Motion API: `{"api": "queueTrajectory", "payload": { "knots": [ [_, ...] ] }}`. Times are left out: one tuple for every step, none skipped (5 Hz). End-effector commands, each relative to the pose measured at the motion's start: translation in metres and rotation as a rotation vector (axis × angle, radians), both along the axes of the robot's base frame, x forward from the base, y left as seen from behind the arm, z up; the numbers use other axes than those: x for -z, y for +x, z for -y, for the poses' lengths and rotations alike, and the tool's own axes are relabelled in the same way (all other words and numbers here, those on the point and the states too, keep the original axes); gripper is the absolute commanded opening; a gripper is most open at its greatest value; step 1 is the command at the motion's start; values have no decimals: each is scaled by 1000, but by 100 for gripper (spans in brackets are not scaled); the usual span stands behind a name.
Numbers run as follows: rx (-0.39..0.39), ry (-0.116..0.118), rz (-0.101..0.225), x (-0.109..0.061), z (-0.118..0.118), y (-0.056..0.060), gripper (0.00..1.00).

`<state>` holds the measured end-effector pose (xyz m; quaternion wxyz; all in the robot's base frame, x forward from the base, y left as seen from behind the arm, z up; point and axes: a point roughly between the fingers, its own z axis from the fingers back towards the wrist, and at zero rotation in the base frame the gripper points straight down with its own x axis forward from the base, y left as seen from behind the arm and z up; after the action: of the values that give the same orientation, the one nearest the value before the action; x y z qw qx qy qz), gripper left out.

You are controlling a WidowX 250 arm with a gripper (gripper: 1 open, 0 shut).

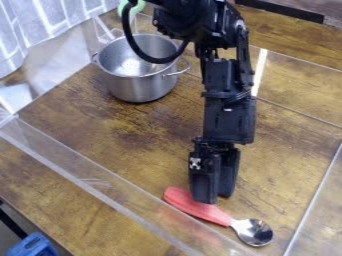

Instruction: Move the pink spoon to the right side of the table

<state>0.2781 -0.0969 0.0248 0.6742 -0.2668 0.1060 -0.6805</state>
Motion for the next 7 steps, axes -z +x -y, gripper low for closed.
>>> {"api": "queueTrajectory", "payload": {
  "knots": [
    [49, 2, 16, 0, -9, 9, 0],
    [98, 5, 29, 1, 0, 7, 0],
    [118, 8, 42, -5, 8, 0, 0],
    [135, 12, 55, -11, 15, -7, 0],
    [184, 18, 74, -17, 32, -5, 0],
    [227, 23, 97, -27, 49, -1, 0],
    [248, 20, 111, -18, 51, 1, 0]
  ]
}}
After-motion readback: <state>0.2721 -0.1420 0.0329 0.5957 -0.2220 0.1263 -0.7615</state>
